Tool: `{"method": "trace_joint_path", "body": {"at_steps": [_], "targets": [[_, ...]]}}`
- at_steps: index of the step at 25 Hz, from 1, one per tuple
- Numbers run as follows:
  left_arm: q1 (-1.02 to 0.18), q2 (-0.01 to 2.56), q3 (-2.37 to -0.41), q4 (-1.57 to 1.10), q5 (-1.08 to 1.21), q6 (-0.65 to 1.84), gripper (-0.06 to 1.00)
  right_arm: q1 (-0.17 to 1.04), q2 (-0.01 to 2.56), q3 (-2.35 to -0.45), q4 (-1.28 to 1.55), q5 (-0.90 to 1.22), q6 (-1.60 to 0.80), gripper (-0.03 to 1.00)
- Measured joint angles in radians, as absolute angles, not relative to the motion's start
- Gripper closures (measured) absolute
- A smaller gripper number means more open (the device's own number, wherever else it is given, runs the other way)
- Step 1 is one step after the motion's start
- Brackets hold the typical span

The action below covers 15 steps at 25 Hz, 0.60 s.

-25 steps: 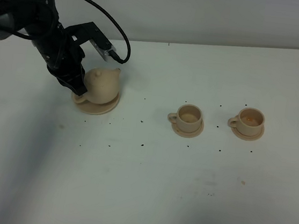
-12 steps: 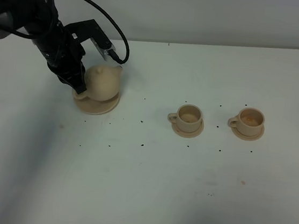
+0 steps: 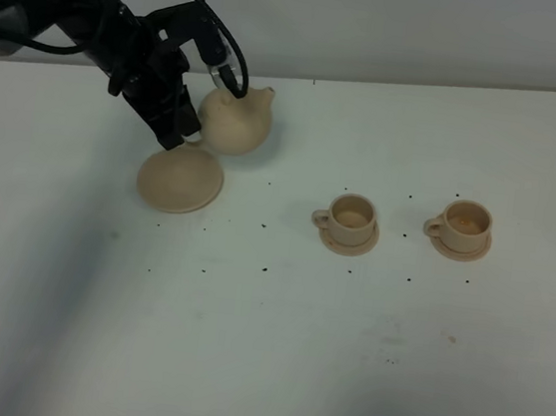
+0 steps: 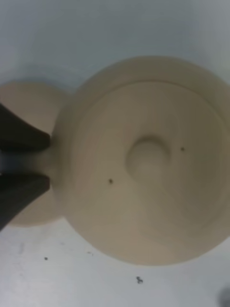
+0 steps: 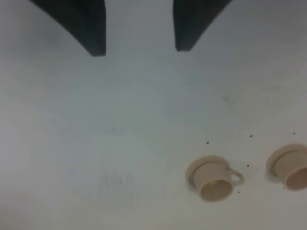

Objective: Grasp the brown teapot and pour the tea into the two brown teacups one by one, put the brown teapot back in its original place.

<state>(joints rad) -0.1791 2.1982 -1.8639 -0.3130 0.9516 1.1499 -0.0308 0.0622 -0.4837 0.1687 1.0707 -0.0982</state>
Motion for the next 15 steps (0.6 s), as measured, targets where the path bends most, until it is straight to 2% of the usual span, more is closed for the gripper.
{"method": "trace_joint_path", "body": {"at_steps": [15], "targets": [[-0.377,2.198,-1.864,-0.279,0.819,1.175,0.82,-0.031,0.062,-0.484,0.169,1.071,-0.098,0.63]]}}
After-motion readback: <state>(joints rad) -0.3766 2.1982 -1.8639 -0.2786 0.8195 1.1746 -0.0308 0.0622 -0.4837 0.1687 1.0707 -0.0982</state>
